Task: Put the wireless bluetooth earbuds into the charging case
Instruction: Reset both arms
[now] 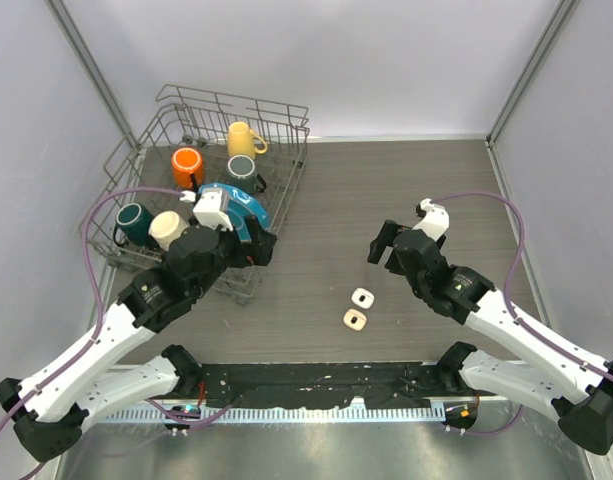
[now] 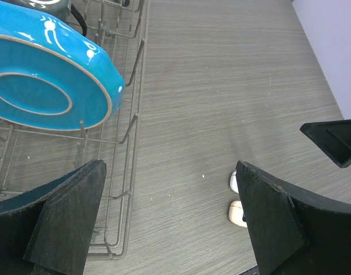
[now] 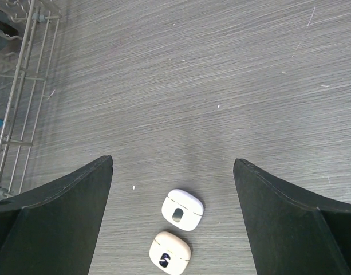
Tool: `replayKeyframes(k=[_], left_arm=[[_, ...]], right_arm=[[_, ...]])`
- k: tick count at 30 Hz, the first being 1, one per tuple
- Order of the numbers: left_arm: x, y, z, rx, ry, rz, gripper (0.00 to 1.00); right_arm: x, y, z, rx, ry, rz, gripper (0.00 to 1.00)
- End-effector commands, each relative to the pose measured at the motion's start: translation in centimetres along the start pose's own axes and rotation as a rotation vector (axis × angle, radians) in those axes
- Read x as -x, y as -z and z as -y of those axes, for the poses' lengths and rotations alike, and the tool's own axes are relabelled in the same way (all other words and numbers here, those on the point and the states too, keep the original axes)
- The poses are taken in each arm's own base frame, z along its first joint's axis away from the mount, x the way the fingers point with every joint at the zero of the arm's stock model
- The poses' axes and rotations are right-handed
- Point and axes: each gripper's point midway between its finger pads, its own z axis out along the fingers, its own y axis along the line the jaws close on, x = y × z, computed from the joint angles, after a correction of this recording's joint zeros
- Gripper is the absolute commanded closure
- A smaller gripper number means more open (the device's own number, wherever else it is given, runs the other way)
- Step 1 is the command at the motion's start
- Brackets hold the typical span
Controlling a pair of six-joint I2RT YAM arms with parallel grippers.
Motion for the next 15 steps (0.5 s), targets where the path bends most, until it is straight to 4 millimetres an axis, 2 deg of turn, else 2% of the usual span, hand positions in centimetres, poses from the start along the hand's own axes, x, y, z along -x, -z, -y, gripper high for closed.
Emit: replayKeyframes(k=[1,15], left_arm=[[1.63,0.53,-0.50,0.024,0.044,0.075,0.00],[2.26,0.33,-1.38,0.076,0.031,0.109,0.00]], right_arm=[[1.45,0.17,-0.03,-0.001,-0.010,0.059,0.09],[1.61,0.14,0.69,-0.027,0.010,0.078,0.08]])
